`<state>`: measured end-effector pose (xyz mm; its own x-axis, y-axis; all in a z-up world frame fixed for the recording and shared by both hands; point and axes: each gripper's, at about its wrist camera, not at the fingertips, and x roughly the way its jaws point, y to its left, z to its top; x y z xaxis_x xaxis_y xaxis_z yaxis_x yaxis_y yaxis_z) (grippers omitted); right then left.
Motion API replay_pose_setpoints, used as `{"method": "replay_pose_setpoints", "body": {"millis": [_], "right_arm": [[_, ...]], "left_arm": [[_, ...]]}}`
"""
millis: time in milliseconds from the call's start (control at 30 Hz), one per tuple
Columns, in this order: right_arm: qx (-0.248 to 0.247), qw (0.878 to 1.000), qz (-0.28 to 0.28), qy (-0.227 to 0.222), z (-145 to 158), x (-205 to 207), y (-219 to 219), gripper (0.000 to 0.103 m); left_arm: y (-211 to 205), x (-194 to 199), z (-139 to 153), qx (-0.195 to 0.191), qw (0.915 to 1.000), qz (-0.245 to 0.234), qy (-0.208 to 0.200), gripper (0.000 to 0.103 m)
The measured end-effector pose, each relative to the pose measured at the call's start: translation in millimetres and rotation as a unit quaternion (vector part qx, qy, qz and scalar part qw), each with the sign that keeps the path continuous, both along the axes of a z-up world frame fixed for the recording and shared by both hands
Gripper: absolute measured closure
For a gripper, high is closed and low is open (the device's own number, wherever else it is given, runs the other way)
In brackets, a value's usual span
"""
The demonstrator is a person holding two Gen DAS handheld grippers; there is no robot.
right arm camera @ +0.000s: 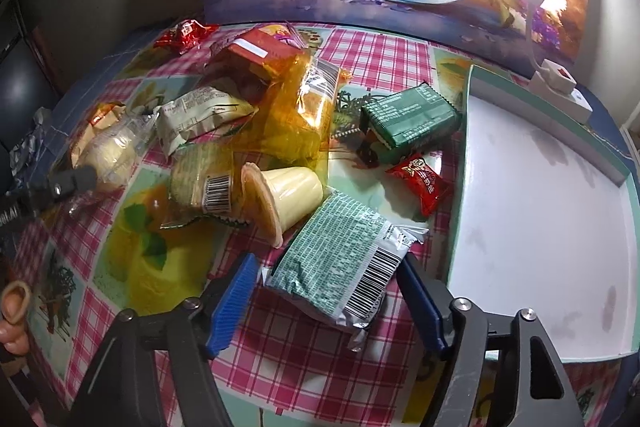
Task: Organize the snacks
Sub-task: 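Grasp the green barcode biscuit pack with the right gripper while the left grasps the clear-wrapped bun, then carry the green pack and the clear-wrapped bun over the white tray with both grippers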
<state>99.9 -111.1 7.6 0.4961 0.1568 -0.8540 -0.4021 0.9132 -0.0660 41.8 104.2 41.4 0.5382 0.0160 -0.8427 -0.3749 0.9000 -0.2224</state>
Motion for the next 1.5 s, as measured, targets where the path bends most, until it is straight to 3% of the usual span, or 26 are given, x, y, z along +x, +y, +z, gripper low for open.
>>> {"method": "replay_pose_setpoints", "body": {"millis": [167,433,733,1000,1500], "right_arm": [[-0.009,1.0,0.003,-0.004,-4.1,1.8,3.8,0.022],[-0.021,1.0,-0.004,-0.009,-8.3,6.7,5.6,0.021],[-0.038,0.999,-0.013,-0.028,-8.6,5.8,7.2,0.03],[-0.034,0.999,-0.015,-0.029,-5.7,1.3,0.8,0.035],[0.02,0.998,-0.029,-0.05,25.4,-6.1,-19.5,0.035]], "left_arm": [[8.2,13.4,-2.2,-0.032,0.9988,0.034,0.012,0.026],[9.6,29.1,-13.4,-0.018,0.9972,0.065,0.033,0.026],[5.9,31.9,-18.5,0.009,0.9974,0.066,0.026,0.024],[5.4,23.0,-15.7,0.01,0.9976,0.067,0.011,0.031],[-6.3,5.2,-5.7,-0.004,0.9986,0.051,0.014,0.035]]}}
